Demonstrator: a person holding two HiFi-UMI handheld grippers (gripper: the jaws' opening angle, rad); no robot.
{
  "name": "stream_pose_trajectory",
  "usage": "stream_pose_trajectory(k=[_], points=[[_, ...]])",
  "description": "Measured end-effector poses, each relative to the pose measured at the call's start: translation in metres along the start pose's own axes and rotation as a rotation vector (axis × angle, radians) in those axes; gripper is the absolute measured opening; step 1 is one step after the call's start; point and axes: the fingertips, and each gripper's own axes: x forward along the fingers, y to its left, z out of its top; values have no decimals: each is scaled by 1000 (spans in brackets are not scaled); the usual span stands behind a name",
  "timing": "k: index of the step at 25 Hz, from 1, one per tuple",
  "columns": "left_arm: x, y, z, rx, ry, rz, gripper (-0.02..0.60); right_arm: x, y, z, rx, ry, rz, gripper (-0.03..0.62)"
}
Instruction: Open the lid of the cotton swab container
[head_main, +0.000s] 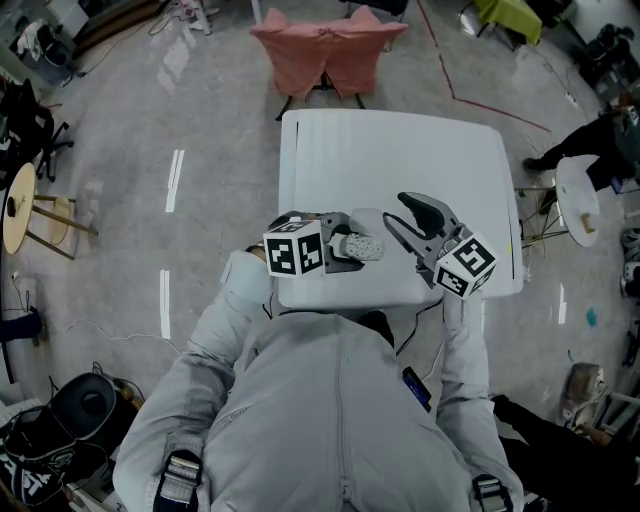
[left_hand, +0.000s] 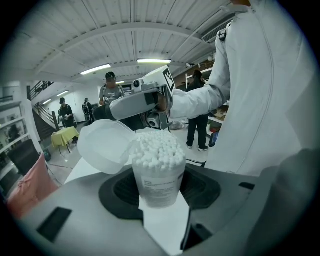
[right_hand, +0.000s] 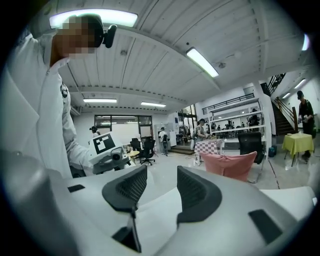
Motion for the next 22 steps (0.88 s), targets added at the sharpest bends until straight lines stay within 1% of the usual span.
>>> stream_pose_trajectory(k=[4,9,15,19,22], points=[[0,-3,4,-31,-52,4,213,2,0,-12,-29,44,-19,202],[2,-6,4,-45,-70,-1,213,2,0,-19,-24,62,-27,193],[-1,0,13,-59,-106,8,213,0,-3,-9,-38,36,-50,193],[-2,6,19,-73,-134,26,213,-7,-7,-1,-48,17,-96,193],[-6,10,21,-93,-161,49,213,-14,-11,6,-55,-10,-150,193]])
